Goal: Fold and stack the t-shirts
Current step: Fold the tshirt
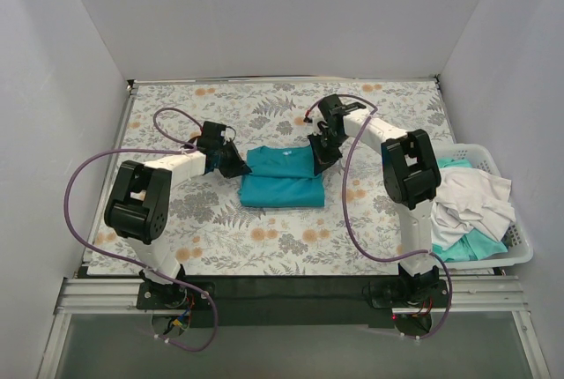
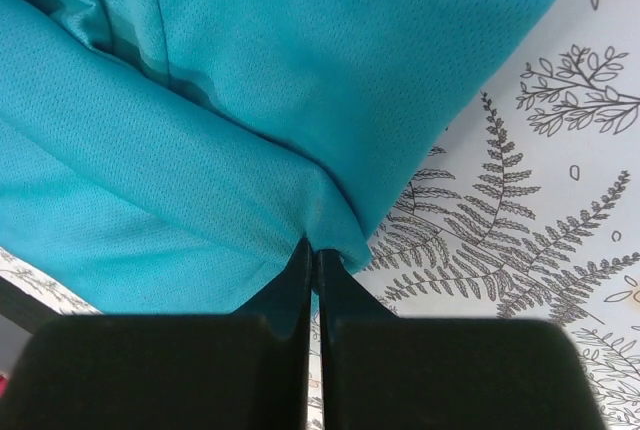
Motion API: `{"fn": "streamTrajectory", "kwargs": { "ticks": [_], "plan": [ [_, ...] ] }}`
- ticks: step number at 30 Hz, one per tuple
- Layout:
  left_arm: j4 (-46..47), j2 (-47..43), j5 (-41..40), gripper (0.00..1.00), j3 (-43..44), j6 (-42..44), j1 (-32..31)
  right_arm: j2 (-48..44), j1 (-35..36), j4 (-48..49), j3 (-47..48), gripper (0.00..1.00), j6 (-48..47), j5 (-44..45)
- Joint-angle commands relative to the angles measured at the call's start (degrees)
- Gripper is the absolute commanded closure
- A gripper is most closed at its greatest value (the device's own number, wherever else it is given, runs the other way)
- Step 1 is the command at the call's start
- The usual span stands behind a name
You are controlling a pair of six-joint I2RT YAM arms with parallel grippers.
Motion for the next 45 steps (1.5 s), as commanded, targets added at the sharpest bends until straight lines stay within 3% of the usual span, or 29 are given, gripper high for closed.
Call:
{"fn": "streamTrajectory", "kwargs": {
  "ticks": [1, 6, 7, 8, 12, 15, 16, 19, 23, 31, 37, 45],
  "plan": [
    [1.97, -1.61, -0.27, 1.0, 1.45, 1.25, 0.6, -1.09, -0.21, 1.35, 2.84, 0.99, -0.63, -0.92],
    [2.06, -4.15, -0.71, 1.0, 1.28, 1.25, 0.52, -3.9, -0.21, 2.23, 2.84, 0.99, -0.37, 0.04],
    [2.15, -4.59, -0.8, 1.0, 1.19, 1.08, 0.52, -4.34, -0.21, 2.58, 2.84, 0.95, -0.28, -0.04],
    [2.23, -5.56, -1.15, 1.0, 1.1, 0.99, 0.52, -5.48, -0.29, 3.02, 2.75, 0.83, -0.28, 0.05],
    [2.32, -8.02, -5.35, 0.82, 0.66, 0.29, 0.6, -8.3, -0.29, 6.53, 1.18, 0.68, 0.51, 1.54],
    [2.24, -9.95, -8.17, 0.63, 0.75, 0.81, 0.87, -9.88, -0.29, 8.56, 0.56, 0.6, 0.33, 2.77],
    [1.89, -10.31, -8.61, 0.48, 0.92, 1.94, 0.95, -10.41, -0.21, 9.43, 0.29, 0.56, 0.07, 2.68],
    [1.27, -12.07, -10.03, 0.27, 1.36, 4.32, 1.04, -13.39, -0.21, 12.15, -2.33, 0.5, -0.19, 1.98],
    [1.09, -14.0, -8.71, 0.13, 0.49, 10.12, 1.04, -16.3, -0.21, 13.3, -5.68, 0.42, -2.56, 1.8],
    [6.34, -12.07, -4.23, 0.09, -1.71, 25.94, 0.96, -17.62, -0.73, 19.27, -14.2, 0.39, -10.91, 2.33],
    [11.11, -6.28, 3.85, 0.09, -0.84, 36.74, 0.96, -16.13, -3.63, 23.5, -16.58, 0.34, -17.76, -5.39],
    [11.37, 0.85, 12.82, 0.13, 2.68, 42.91, 0.96, -12.62, -5.22, 24.56, -15.09, 0.38, -24.71, -14.7]
  ]
}}
